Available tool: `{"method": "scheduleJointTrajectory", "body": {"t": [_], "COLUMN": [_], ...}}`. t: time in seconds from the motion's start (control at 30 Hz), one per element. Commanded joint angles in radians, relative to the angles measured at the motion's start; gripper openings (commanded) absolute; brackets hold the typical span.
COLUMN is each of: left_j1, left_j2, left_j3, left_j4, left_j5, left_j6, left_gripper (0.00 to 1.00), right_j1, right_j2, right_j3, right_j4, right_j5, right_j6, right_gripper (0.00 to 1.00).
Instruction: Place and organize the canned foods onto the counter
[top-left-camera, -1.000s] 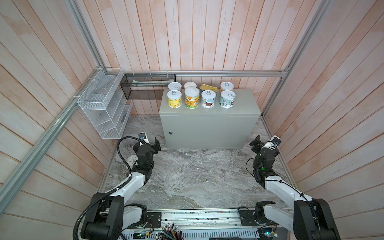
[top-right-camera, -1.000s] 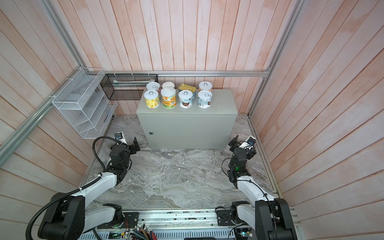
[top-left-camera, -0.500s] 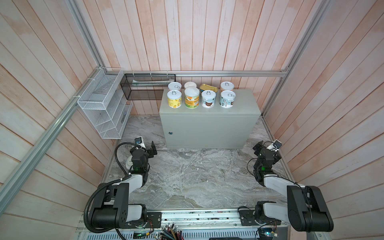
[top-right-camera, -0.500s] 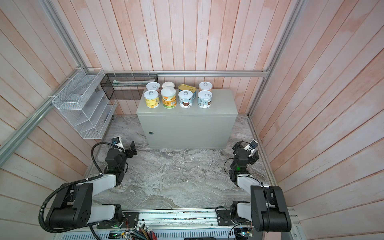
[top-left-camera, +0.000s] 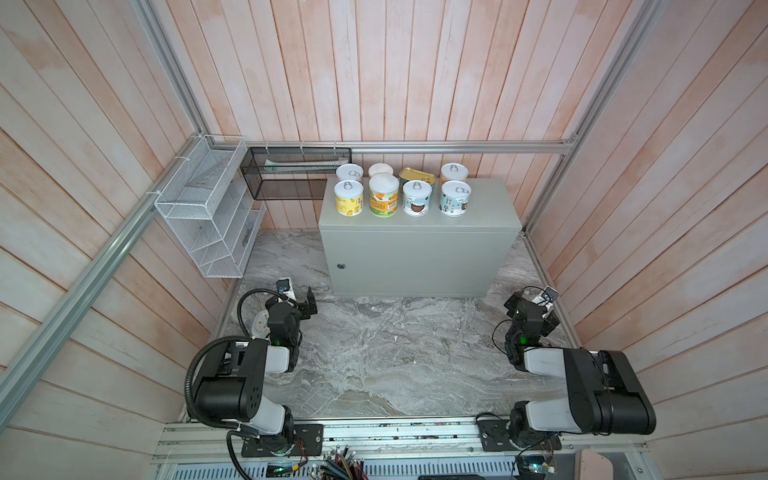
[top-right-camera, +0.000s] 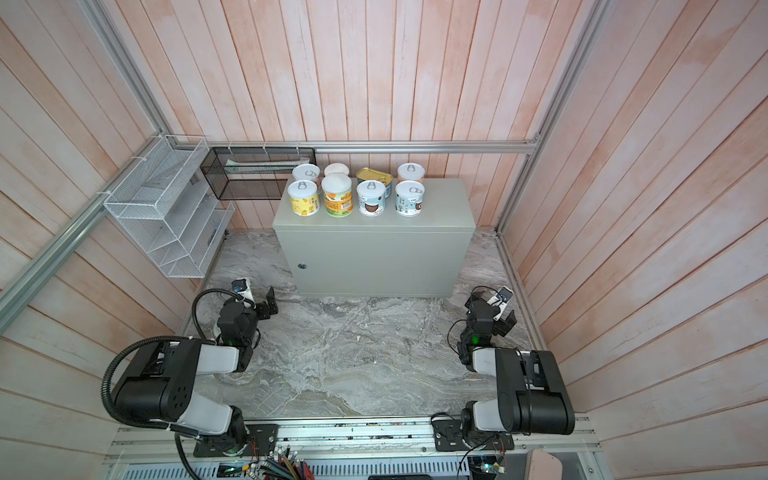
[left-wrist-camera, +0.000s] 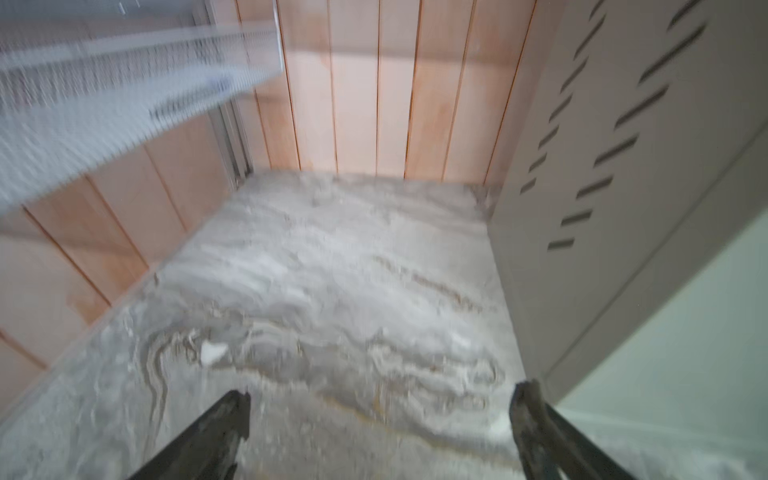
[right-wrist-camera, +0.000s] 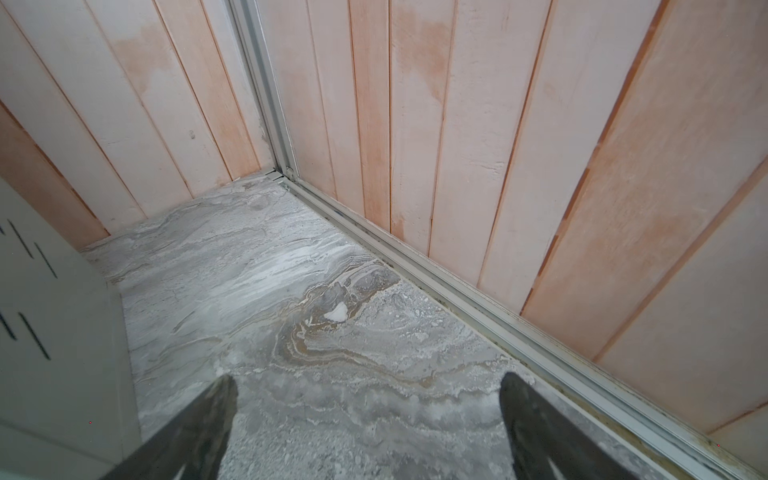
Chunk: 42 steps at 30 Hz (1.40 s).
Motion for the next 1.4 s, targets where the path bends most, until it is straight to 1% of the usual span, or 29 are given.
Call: {"method": "scheduleJointTrajectory", "body": {"t": [0.0,0.07,0.23,0.33,0.43,0.57,0.67,0.77,0.83,1.0,1.07,1.13,1.2,1.3,1.37], "left_j1": [0.004,0.004,0.004,0.004,0.004,0.004,0.004,0.003,0.004,0.004,0.004,0.004,0.004,0.004,0.004], "left_j2": [0.015,0.002,0.003,0.003,0.003,0.004,0.003,0.002,0.001,0.003,0.002,0.002,0.002,0.003,0.003], "left_j3": [-0.012,-0.003,-0.005,-0.005,-0.003,-0.004,-0.004,-0.005,-0.005,-0.004,-0.005,-0.005,-0.005,-0.005,-0.005], "left_j4": [0.16,0.123,0.129,0.127,0.126,0.126,0.125,0.127,0.127,0.127,0.127,0.127,0.127,0.127,0.127], "left_j5": [0.007,0.008,0.007,0.007,0.008,0.008,0.008,0.008,0.008,0.008,0.008,0.008,0.007,0.007,0.008], "left_j6": [0.021,0.02,0.02,0.02,0.02,0.02,0.02,0.02,0.02,0.02,0.02,0.02,0.02,0.02,0.02], "left_gripper": [1.0,1.0,1.0,1.0,1.0,1.0,1.0,1.0,1.0,1.0,1.0,1.0,1.0,1.0,1.0], "right_j1": [-0.029,-0.034,-0.034,-0.032,-0.016,-0.004,0.012,0.026,0.045,0.044,0.044,0.034,0.032,0.029,0.027], "right_j2": [0.018,0.017,0.038,0.051,0.07,0.067,0.068,0.06,0.067,0.067,0.065,0.094,0.16,0.094,0.11], "right_j3": [0.046,0.047,0.078,0.121,0.132,0.092,0.073,0.003,0.005,0.009,-0.008,-0.058,-0.101,-0.057,-0.068], "right_j4": [-0.017,-0.023,-0.047,-0.105,-0.088,0.001,0.04,0.17,0.175,0.166,0.192,0.3,0.494,0.294,0.343], "right_j5": [-0.007,-0.013,-0.045,-0.123,-0.16,-0.258,-0.295,-0.332,-0.311,-0.312,-0.325,-0.37,-0.363,-0.373,-0.368], "right_j6": [0.038,0.042,0.019,-0.023,-0.077,-0.137,-0.18,-0.213,-0.233,-0.231,-0.234,-0.24,-0.25,-0.232,-0.231], "right_gripper": [0.98,0.98,0.98,0.98,0.98,0.98,0.98,0.98,0.98,0.98,0.98,0.98,0.98,0.98,0.98]}}
